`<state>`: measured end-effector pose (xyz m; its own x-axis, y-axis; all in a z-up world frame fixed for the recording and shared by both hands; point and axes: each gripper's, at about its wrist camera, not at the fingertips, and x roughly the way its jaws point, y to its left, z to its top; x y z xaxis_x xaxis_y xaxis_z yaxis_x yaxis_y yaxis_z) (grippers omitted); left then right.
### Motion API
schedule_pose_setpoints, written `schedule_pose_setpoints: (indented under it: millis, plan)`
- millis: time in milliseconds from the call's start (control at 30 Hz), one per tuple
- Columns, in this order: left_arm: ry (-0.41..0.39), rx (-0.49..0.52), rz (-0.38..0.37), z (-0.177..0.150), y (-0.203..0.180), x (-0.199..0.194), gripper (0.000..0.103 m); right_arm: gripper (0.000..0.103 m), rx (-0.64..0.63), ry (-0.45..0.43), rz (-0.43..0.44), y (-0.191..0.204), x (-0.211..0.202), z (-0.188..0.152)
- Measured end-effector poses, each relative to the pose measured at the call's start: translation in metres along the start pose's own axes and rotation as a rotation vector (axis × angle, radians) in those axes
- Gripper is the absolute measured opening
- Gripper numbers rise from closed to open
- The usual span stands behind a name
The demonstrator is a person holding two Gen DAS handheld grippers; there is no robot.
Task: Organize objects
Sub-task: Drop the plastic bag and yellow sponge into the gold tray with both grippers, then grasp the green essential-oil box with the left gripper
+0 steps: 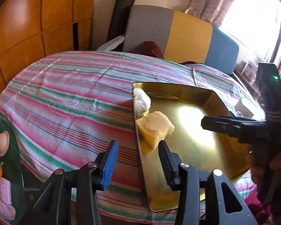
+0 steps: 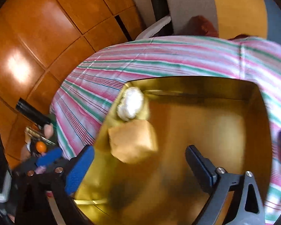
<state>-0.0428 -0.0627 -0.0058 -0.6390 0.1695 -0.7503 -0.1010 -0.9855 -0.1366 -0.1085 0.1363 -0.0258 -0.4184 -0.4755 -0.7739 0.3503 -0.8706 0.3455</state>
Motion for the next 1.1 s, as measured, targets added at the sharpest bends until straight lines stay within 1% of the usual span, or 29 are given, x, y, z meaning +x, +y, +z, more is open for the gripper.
schedule_pose_setpoints:
  millis: [233, 333, 533, 600, 633, 700, 833, 867, 1000, 1067, 1100]
  plan:
    - [-0.027, 0.076, -0.007, 0.001, -0.037, -0.012, 0.048, 0.103, -0.048, -0.069, -0.123, -0.026, -0.051, -0.021]
    - [-0.026, 0.100, -0.023, 0.000, -0.053, -0.013, 0.048, 0.103, -0.051, -0.109, -0.169, -0.037, -0.073, -0.029]
    - [-0.007, 0.181, -0.048, -0.007, -0.091, -0.009, 0.049, 0.103, -0.059, -0.202, -0.309, -0.064, -0.118, -0.040]
    - [-0.005, 0.211, -0.061, -0.008, -0.104, -0.008, 0.051, 0.103, -0.058, -0.233, -0.367, -0.077, -0.137, -0.042]
    - [-0.004, 0.228, -0.066, -0.008, -0.111, -0.008, 0.055, 0.103, -0.056, -0.247, -0.393, -0.084, -0.145, -0.043]
    - [0.000, 0.255, -0.084, -0.009, -0.123, -0.007, 0.057, 0.103, -0.037, -0.274, -0.448, -0.103, -0.164, -0.046]
    - [0.017, 0.294, -0.140, -0.009, -0.146, -0.005, 0.057, 0.103, 0.067, -0.311, -0.541, -0.156, -0.200, -0.055]
    - [0.026, 0.310, -0.157, -0.008, -0.156, -0.004, 0.057, 0.103, 0.110, -0.323, -0.571, -0.175, -0.210, -0.059]
    - [0.060, 0.360, -0.189, -0.006, -0.188, 0.002, 0.057, 0.103, 0.264, -0.369, -0.686, -0.236, -0.239, -0.082]
    - [0.081, 0.384, -0.220, -0.004, -0.205, 0.006, 0.057, 0.103, 0.363, -0.395, -0.714, -0.266, -0.250, -0.099]
    - [0.088, 0.401, -0.238, -0.003, -0.219, 0.008, 0.057, 0.103, 0.417, -0.405, -0.716, -0.279, -0.254, -0.107]
